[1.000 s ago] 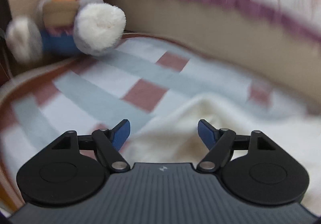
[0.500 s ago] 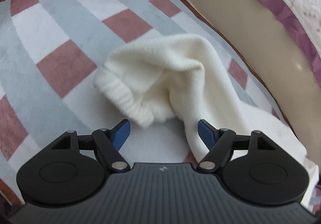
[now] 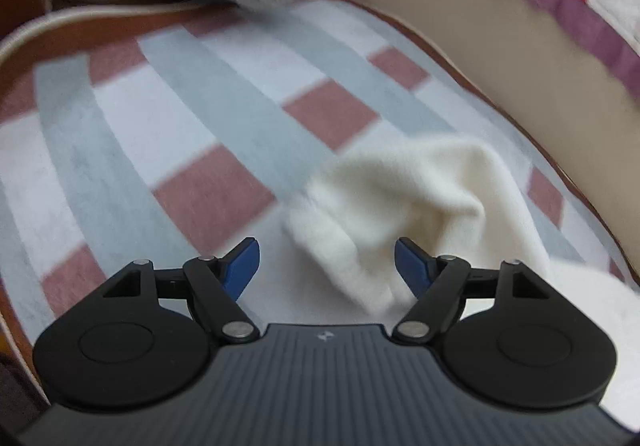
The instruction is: Fold clothes
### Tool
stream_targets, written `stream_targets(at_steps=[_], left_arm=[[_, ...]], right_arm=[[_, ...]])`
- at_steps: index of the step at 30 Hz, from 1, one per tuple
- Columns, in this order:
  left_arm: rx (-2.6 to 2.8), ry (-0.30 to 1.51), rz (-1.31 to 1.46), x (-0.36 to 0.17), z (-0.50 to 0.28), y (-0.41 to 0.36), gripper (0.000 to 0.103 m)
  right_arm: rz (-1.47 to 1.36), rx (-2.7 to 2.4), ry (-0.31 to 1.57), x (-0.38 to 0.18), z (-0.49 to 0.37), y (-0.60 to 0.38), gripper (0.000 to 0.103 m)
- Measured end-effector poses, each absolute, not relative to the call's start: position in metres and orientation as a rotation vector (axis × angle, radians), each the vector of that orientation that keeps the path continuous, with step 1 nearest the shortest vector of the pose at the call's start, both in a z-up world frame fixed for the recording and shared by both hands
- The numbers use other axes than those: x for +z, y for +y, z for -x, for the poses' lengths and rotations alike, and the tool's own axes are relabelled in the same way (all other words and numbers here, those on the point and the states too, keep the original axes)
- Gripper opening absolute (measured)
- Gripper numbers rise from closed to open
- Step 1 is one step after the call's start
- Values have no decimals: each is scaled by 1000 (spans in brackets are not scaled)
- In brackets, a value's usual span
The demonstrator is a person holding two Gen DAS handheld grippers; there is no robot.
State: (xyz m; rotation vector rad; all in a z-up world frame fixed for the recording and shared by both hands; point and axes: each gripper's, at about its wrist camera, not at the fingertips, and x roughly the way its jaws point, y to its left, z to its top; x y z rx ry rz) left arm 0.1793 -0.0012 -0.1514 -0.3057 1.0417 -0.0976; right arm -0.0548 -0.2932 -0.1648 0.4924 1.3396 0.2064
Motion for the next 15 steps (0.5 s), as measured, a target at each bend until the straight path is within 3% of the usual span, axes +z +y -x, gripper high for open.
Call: stream_targets(at_steps=[2, 3, 6, 10, 15], left_arm=[[-143, 1083, 413, -164, -182, -1, 88], [-149, 1060, 424, -163, -181, -3, 84], [-151, 996, 348, -154, -181, -13, 13], [-62, 862, 197, -123, -174, -11, 8], [90, 660, 40, -78, -161, 5, 10]], right_arm=[[-452, 207, 1305, -164, 64, -298, 11], [-439, 203, 1287, -165, 69, -302, 5], [-452, 216, 1233, -163, 77, -309, 4], [-467, 249, 1169, -153, 83, -314, 4], [-489, 301, 1103, -142, 88, -320, 6]])
